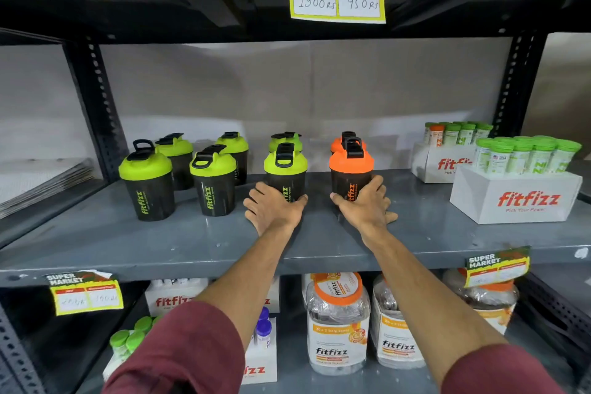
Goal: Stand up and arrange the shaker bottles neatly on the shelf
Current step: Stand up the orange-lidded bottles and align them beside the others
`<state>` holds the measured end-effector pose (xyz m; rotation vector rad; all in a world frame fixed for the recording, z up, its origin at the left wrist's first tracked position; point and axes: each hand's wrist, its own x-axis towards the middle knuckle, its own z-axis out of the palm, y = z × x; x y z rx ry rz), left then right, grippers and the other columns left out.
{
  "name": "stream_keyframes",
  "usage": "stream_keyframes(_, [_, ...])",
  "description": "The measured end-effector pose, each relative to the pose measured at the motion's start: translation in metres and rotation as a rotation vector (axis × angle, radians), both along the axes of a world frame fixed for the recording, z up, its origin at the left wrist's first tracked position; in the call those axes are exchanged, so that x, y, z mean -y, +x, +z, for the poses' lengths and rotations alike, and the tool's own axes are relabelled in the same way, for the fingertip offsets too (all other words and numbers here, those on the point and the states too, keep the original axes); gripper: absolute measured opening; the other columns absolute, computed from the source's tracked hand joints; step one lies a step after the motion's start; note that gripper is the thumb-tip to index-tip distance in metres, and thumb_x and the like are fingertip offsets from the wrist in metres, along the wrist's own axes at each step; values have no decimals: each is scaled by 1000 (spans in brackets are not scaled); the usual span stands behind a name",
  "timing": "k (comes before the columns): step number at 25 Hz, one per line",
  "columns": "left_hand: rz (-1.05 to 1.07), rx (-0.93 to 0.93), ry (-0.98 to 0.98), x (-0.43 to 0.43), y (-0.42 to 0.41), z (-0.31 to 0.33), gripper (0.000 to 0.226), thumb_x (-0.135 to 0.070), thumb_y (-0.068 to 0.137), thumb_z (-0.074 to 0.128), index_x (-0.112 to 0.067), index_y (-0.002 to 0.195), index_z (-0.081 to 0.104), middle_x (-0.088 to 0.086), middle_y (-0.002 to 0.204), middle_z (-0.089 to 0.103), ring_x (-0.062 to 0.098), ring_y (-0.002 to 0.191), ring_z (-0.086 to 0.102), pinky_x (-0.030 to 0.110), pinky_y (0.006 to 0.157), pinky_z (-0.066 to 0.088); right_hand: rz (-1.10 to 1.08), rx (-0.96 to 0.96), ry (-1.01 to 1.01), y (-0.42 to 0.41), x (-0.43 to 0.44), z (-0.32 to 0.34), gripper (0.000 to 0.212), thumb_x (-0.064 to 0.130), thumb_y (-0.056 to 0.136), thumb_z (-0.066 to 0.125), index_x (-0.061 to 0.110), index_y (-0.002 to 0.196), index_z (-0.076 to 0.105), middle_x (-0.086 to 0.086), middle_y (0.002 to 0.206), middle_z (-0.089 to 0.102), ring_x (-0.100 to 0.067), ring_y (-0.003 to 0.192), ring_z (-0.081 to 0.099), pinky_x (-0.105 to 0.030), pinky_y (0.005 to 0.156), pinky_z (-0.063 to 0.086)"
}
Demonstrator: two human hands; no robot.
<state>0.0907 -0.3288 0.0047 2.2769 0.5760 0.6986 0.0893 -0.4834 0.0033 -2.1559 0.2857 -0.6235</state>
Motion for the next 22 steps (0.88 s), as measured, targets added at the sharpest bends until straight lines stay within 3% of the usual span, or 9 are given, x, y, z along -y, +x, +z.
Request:
stream_keyframes(3, [-15, -1, 16, 1, -3, 0, 96, -65, 68, 81, -6, 131, 39, 15, 137, 48, 36, 130, 40, 46, 103, 35, -13, -14, -31, 0, 0, 0, 84, 52, 72, 79, 14, 130, 32, -14, 135, 47, -39, 128, 44, -57, 99, 30])
stream_keyframes(6, [-38, -18, -3, 1, -13, 4, 105, -68, 63, 82, -6, 134, 37, 14, 139, 45, 34, 131, 39, 45, 104, 37, -20, -43, -64, -4, 0, 1, 100, 54, 65, 85, 12, 136, 28, -17, 138, 42, -40, 131, 41, -57, 102, 32])
stream_keyframes(9, [-100, 110, -118, -3, -34, 3, 107, -62, 60, 87, -6, 136, 37, 13, 136, 41, 33, 129, 37, 45, 105, 38, -59, 14, -53, -15, 2, 3, 114, 55, 53, 92, 14, 136, 25, -19, 136, 35, -42, 129, 38, -57, 100, 36])
stream_keyframes(12, [-207, 319, -208, -31, -60, -7, 88, -48, 67, 88, -11, 131, 41, 9, 128, 39, 30, 120, 36, 47, 101, 39, -46, 327, -104, -31, -7, 6, 96, 50, 60, 90, 13, 128, 31, -18, 128, 37, -38, 121, 41, -57, 95, 41])
stream_keyframes(14, [-66, 445, -255, -69, -75, -10, 85, -42, 65, 92, -11, 127, 42, 11, 126, 37, 31, 115, 38, 48, 97, 39, 100, 575, -121, -48, -28, 12, 74, 44, 73, 83, 16, 122, 36, -6, 122, 36, -27, 111, 44, -48, 94, 41])
stream_keyframes(16, [186, 519, -350, -114, -86, -4, 94, -40, 59, 96, -9, 127, 39, 18, 129, 36, 36, 116, 39, 49, 97, 37, 303, 683, -108, -70, -66, 12, 57, 41, 79, 77, 23, 116, 38, 7, 111, 34, -11, 96, 41, -36, 89, 40])
stream_keyframes(19, [342, 433, -433, -187, -89, 10, 103, -43, 56, 97, -7, 131, 35, 22, 136, 34, 40, 122, 38, 47, 99, 33, 512, 549, 45, -87, -141, 3, 58, 39, 76, 80, 31, 114, 36, 5, 104, 43, -14, 92, 46, -41, 87, 47])
stream_keyframes(22, [190, 279, -407, -249, -82, 17, 113, -47, 55, 96, -9, 138, 31, 17, 147, 34, 38, 133, 34, 51, 107, 32, 472, 222, 285, -78, -215, -2, 82, 45, 65, 87, 27, 123, 32, 2, 117, 42, -20, 111, 46, -45, 100, 42])
